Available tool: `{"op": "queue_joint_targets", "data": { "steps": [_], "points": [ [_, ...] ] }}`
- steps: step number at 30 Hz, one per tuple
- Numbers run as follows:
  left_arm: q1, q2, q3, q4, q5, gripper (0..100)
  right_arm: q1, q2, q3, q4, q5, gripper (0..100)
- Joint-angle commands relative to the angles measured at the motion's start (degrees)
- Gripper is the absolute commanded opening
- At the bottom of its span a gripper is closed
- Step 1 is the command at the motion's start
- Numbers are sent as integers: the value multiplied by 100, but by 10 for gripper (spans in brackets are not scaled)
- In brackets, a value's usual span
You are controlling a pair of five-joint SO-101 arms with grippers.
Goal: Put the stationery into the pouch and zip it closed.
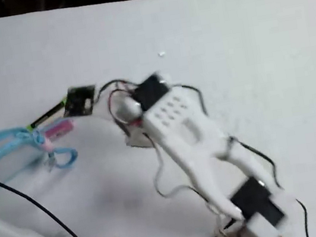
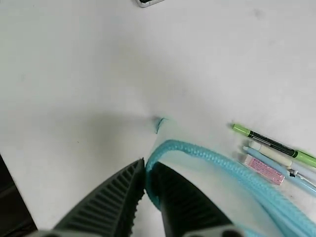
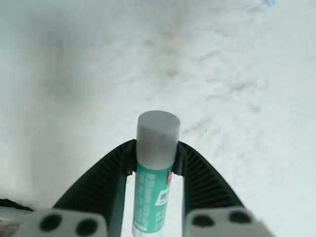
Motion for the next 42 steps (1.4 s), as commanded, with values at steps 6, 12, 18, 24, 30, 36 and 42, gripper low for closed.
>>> {"op": "queue_joint_targets", "data": {
  "steps": [6,12,18,24,30,36,42],
  "points": [
    [22,-4,237,-9,-185,21,-752,-2448,-457,-268,-4536,17],
    [22,-4,281,-35,-176,21,-1771,-2677,-387,-3046,-6453,17],
    [22,4,316,-53,-176,21,-2105,-2202,475,-6466,-6734,17],
    [13,4,316,-53,-176,21,-2308,-1121,1266,-8585,-6708,17],
    [13,4,316,-53,-176,21,-2308,-637,1829,-9455,-6725,17],
    [22,13,316,-53,-176,21,-2308,-1051,2593,-9640,-6708,17],
    [31,13,316,-53,-176,21,-2299,-1174,2813,-9640,-6699,17]
  ]
}}
